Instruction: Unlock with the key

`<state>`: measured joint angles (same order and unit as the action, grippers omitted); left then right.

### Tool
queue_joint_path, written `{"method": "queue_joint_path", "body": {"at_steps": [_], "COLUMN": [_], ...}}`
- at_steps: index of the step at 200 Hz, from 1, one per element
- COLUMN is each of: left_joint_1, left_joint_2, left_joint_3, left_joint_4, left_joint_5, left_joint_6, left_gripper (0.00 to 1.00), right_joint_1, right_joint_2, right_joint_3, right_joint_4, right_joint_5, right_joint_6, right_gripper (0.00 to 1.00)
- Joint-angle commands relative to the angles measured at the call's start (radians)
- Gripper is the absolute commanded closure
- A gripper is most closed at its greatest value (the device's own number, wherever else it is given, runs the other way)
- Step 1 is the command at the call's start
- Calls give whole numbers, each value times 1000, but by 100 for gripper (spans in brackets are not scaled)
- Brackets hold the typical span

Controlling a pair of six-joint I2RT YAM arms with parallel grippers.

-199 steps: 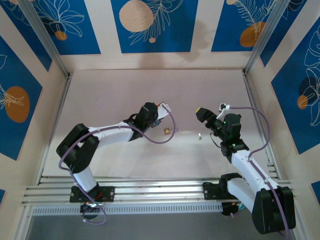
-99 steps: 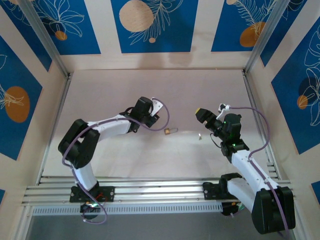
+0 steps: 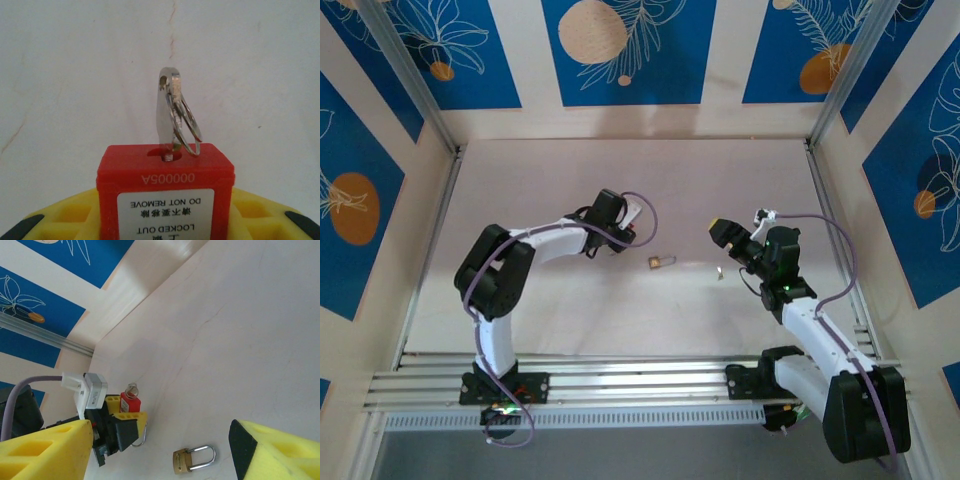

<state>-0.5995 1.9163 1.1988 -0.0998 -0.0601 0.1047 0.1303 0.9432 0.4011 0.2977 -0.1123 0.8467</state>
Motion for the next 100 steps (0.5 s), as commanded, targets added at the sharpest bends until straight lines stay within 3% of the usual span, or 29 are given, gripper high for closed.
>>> {"method": "queue_joint_path", "body": {"at_steps": [1, 100], "left_joint_1": [25, 73], "left_joint_2": [27, 121], "left_joint_3": [52, 148], "left_joint_4": [-63, -207], "left_joint_5": [-7, -33], "left_joint_6": [-41, -118], "left_gripper": [78, 74], "right_joint_1": [-6, -6], "right_joint_2": [3, 23], "right_joint_3": [21, 14], "right_joint_4": [8, 10], "right_joint_5": [-19, -26], "right_joint_6": [3, 3], "right_gripper": [27, 27]}}
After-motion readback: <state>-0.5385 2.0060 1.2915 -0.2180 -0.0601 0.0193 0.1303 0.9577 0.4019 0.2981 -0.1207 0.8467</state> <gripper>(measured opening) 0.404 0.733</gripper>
